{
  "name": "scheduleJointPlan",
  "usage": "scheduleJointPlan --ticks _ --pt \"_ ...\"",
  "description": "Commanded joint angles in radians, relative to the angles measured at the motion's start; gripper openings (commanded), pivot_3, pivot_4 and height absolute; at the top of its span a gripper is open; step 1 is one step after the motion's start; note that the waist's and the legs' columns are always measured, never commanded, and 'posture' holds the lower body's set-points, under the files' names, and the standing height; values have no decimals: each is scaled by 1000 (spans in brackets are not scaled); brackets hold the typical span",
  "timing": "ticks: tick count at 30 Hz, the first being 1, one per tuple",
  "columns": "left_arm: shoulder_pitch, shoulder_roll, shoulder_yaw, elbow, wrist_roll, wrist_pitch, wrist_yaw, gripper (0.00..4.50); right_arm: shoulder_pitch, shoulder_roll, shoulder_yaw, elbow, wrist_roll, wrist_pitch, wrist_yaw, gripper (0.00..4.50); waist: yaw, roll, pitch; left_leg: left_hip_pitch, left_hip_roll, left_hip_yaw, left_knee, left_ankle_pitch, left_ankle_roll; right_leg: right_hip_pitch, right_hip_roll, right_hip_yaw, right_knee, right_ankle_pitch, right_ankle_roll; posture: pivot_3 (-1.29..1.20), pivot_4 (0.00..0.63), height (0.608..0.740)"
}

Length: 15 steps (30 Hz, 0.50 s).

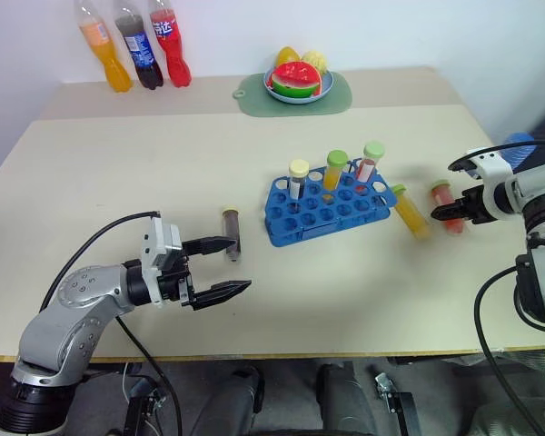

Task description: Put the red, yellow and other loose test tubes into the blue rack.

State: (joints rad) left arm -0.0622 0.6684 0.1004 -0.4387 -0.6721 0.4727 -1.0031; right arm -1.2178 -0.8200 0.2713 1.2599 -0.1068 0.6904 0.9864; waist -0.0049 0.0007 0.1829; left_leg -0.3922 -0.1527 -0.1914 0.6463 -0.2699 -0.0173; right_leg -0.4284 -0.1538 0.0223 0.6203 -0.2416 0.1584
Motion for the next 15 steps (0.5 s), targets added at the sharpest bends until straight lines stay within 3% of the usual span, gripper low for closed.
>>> scheduleJointPlan --ticks 1,7,10,13,15 --pt "-3 3 25 -28 -28 2 9 4370 -13 2 -33 14 -16 -28 -20 795 -7 0 0 0 1 0 0 0 -1 0 1 0 0 1 -1 0 150 740" --pt "-30 -5 4 -7 -21 -6 7 4370 -17 -53 -143 -41 37 -78 -48 790 -9 1 0 0 2 1 0 1 -1 -1 2 1 0 1 -1 0 150 740" --pt "-42 -12 -1 10 -16 -14 3 4370 59 -76 -326 -211 175 -148 -76 790 -7 1 0 0 2 2 -1 1 -1 -1 2 1 0 1 -1 0 150 740" --pt "-57 -24 -12 26 -8 -21 2 4370 295 -15 -584 -577 355 -265 -128 790 -6 1 0 0 3 2 -1 0 -1 -1 3 1 -1 1 -1 0 150 740" --pt "-74 -33 -20 42 -7 -24 -4 4370 522 61 -663 -880 404 -377 -156 790 -6 1 -1 1 4 1 -1 0 -2 0 4 1 -1 1 -1 0 150 740"
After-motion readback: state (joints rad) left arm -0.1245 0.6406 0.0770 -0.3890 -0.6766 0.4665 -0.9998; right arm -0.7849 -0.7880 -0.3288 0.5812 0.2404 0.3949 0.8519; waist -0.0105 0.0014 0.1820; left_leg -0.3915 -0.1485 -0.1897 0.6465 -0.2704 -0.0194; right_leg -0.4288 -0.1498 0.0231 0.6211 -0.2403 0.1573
